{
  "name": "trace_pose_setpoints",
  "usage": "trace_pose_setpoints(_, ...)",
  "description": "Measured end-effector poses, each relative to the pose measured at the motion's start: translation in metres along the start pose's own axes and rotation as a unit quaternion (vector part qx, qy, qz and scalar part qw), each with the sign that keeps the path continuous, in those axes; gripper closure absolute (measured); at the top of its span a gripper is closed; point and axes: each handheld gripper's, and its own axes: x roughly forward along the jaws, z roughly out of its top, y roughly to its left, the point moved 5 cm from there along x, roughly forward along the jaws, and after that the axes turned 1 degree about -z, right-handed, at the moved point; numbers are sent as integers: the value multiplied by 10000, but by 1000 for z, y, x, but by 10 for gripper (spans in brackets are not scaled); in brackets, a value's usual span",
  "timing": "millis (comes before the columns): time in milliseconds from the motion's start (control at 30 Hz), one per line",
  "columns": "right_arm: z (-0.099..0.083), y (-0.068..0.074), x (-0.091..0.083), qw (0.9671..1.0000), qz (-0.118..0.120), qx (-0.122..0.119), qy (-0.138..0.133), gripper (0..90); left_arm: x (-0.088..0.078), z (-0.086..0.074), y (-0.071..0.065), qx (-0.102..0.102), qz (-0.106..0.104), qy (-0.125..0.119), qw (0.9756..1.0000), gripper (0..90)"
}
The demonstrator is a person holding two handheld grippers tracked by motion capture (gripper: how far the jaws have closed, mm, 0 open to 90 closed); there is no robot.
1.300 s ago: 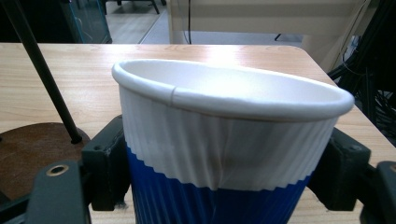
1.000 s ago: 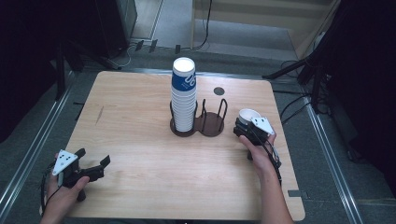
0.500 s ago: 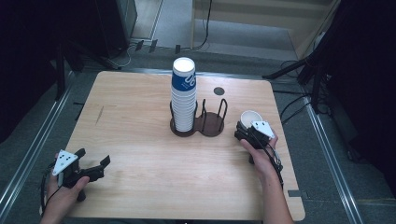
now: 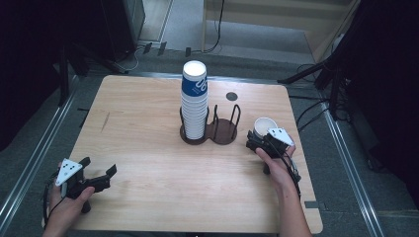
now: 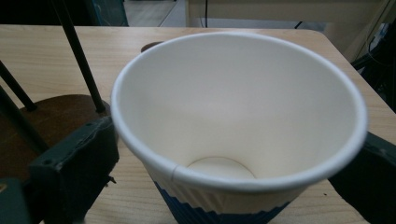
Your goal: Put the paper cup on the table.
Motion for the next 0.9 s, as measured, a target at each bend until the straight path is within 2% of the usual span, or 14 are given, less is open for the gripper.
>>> trace_pose_setpoints(100, 4, -1, -3, 9999, 70, 93, -30, 0, 0, 0, 0, -1, 0, 7, 10000, 0)
trace_pose_setpoints(267, 9, 0, -11, 9999, 150, 10, -78, 0, 0, 0, 0, -4, 1, 10, 10000, 0)
trace_pose_setpoints(400, 13, 1, -18, 9997, 225, 32, -126, 0, 0, 0, 0, 0, 5, 12, 10000, 0)
trace_pose_setpoints(900, 26, 2, -48, 9989, 335, -39, -325, 0, 0, 0, 1, -35, -6, 22, 10000, 0)
